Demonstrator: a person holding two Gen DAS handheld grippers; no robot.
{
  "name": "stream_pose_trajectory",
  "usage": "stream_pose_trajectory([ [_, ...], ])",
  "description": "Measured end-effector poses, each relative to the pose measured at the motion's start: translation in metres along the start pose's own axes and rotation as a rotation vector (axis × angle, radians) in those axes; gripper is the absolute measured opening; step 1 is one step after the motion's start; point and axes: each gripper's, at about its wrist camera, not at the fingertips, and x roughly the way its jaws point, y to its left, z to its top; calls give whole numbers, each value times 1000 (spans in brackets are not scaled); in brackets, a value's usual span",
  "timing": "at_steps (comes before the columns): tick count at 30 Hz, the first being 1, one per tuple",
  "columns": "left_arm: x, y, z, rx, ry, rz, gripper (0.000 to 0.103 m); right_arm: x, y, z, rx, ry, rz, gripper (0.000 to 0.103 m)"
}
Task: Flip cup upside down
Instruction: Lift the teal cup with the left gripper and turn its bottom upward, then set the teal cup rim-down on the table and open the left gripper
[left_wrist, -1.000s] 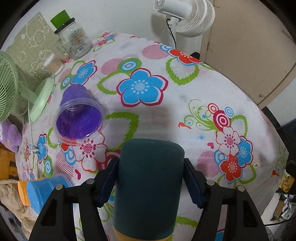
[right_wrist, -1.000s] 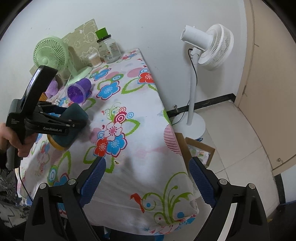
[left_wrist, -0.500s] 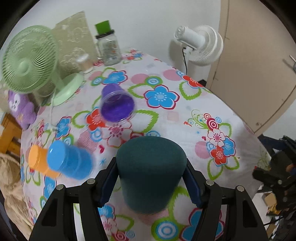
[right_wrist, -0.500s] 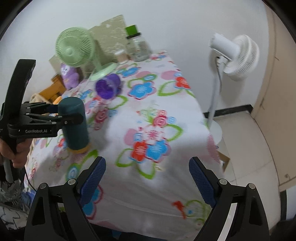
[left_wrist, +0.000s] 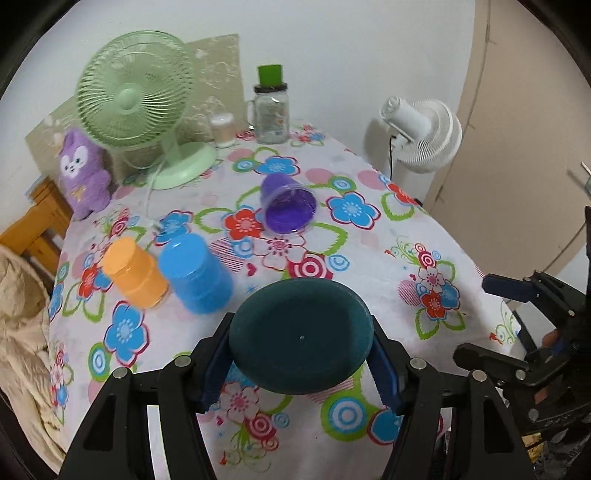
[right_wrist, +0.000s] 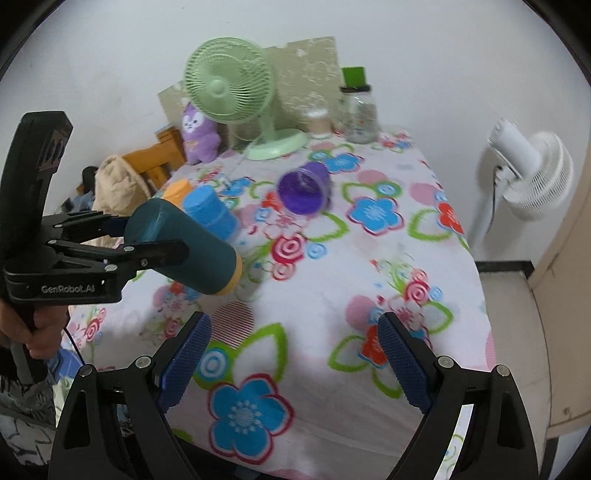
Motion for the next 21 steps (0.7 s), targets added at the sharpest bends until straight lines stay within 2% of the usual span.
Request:
stream_pose_trajectory([
  [9, -29, 30, -25, -96, -43, 12, 68, 8, 28, 9, -64, 13, 24, 93],
  [21, -23, 49, -53, -212, -49, -17, 68, 22, 40, 9, -83, 53, 27, 93],
])
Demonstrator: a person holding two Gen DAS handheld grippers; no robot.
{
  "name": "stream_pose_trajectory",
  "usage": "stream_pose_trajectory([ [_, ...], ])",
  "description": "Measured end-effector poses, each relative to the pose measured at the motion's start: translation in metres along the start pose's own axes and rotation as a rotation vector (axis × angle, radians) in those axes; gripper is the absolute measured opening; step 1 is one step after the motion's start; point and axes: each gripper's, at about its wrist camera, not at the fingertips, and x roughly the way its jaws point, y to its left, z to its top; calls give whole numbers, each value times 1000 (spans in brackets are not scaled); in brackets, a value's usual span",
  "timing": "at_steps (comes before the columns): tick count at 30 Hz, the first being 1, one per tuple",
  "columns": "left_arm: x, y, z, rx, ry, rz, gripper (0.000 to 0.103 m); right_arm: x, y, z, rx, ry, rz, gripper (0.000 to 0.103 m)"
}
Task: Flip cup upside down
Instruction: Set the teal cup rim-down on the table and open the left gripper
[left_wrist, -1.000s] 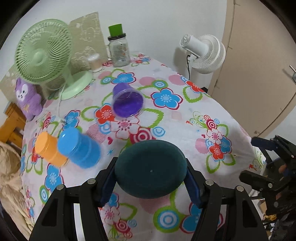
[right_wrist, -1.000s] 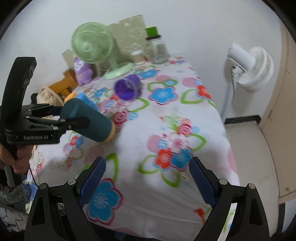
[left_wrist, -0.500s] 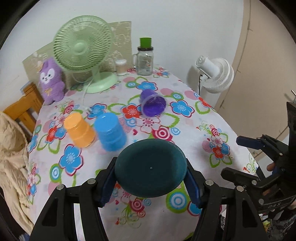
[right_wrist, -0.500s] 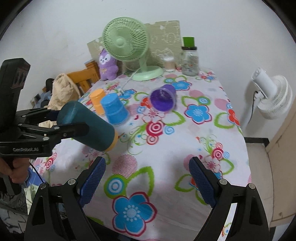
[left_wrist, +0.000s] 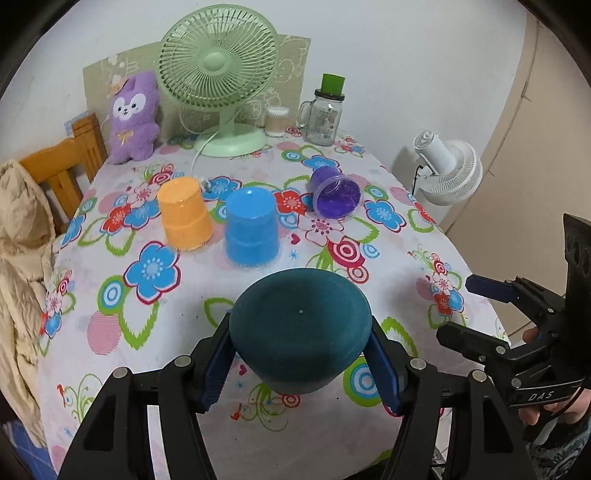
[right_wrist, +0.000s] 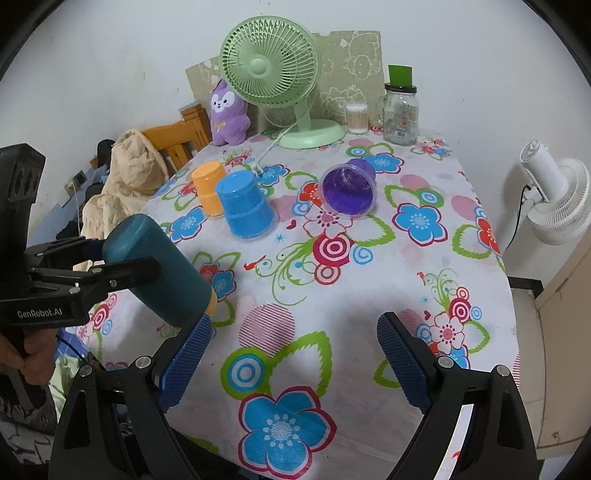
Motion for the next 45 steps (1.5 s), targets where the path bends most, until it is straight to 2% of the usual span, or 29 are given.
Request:
stream_pose_trajectory([
  [3, 3, 1, -2, -1, 2, 9, 69, 3, 2, -1, -6, 12, -2, 93],
  [5, 2, 1, -2, -6, -3, 9, 77, 3, 3, -1, -11, 17, -2, 93],
  [9, -2, 3, 0, -4, -30, 46, 82, 4, 4, -2, -15, 21, -5, 93],
  [17, -8, 8, 0, -28, -34, 18, 86, 3, 5, 1, -12, 16, -11, 93],
  [30, -31, 8, 1, -28, -88, 30, 89, -8, 19, 14, -25, -38, -27, 93],
  [37, -44, 9, 3, -37, -130, 49, 92, -18, 25, 25, -18, -86, -26, 98],
  [45, -52, 10, 5, -48, -188, 97, 95, -21, 31, 31, -18, -115, -4, 99],
])
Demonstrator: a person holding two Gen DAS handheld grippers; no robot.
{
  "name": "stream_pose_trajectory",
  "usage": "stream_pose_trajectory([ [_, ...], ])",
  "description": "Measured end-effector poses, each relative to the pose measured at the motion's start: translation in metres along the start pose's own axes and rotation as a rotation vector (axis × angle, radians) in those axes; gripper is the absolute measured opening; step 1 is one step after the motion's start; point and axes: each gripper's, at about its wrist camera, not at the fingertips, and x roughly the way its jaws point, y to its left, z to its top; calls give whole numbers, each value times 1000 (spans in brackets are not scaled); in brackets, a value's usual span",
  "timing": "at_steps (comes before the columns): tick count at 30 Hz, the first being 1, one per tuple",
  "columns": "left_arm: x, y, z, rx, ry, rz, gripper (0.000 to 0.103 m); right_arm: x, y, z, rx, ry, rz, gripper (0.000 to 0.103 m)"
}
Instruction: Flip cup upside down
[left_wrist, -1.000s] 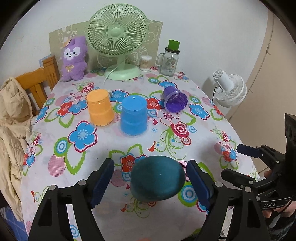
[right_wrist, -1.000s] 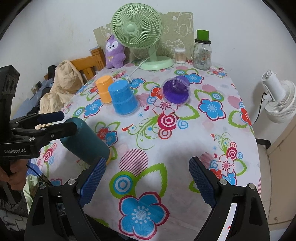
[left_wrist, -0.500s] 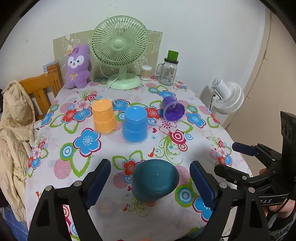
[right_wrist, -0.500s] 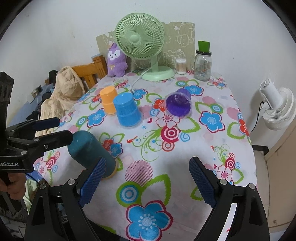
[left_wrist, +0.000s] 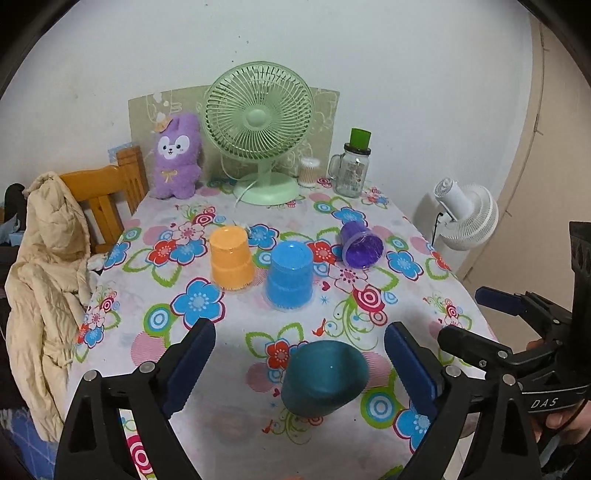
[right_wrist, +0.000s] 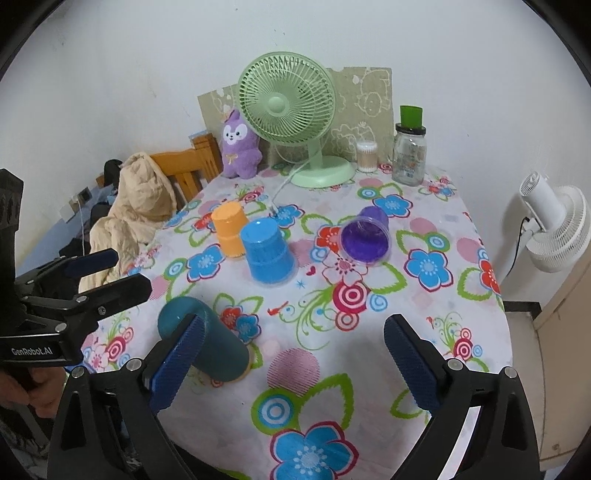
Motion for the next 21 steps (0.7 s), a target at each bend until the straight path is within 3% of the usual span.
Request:
stream_pose_trajectory([
  [11, -14, 0, 6, -10, -88, 51, 102, -14, 1, 12, 21, -68, -4, 103],
  [21, -35, 5, 11, -43, -176, 80, 103, -37, 18, 23, -11, -165, -61, 103],
])
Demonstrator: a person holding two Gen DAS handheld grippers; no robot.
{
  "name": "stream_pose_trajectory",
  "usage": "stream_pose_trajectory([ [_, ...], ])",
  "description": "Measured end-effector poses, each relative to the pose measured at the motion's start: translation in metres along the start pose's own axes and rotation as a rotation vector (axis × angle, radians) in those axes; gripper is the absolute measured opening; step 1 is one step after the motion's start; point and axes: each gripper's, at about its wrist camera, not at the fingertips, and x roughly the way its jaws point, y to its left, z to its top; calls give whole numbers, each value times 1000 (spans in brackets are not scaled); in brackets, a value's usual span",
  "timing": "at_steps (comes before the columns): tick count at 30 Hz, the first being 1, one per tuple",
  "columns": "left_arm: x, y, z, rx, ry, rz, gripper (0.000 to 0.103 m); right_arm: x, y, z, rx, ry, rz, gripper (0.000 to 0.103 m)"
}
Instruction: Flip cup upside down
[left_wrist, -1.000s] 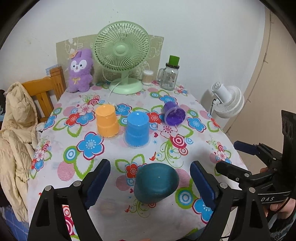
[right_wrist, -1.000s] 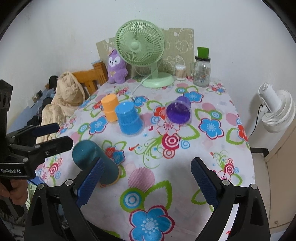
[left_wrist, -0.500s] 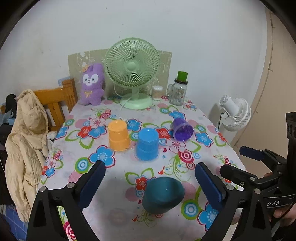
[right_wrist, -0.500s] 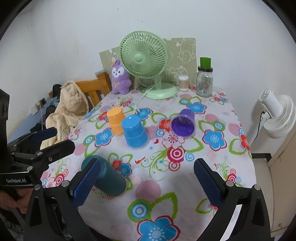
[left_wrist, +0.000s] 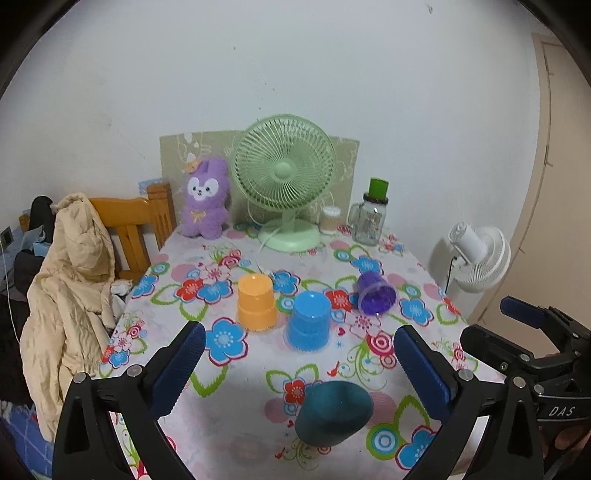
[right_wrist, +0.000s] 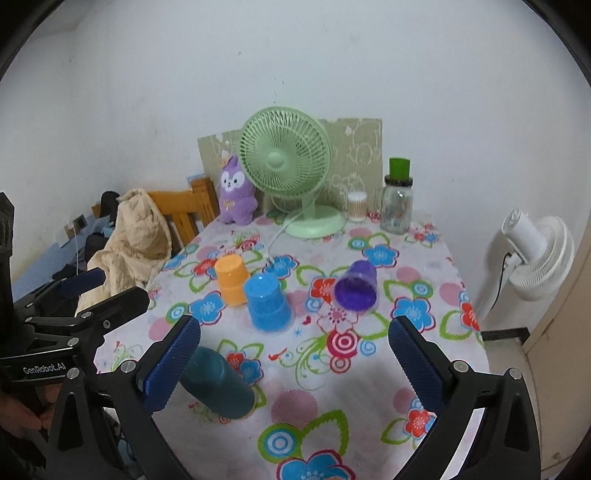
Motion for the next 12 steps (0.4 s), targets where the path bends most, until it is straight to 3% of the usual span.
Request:
stream_pose_trajectory([
  [12, -4, 6, 0, -13, -12, 6, 103, 0, 4, -1, 3, 3, 5, 103],
])
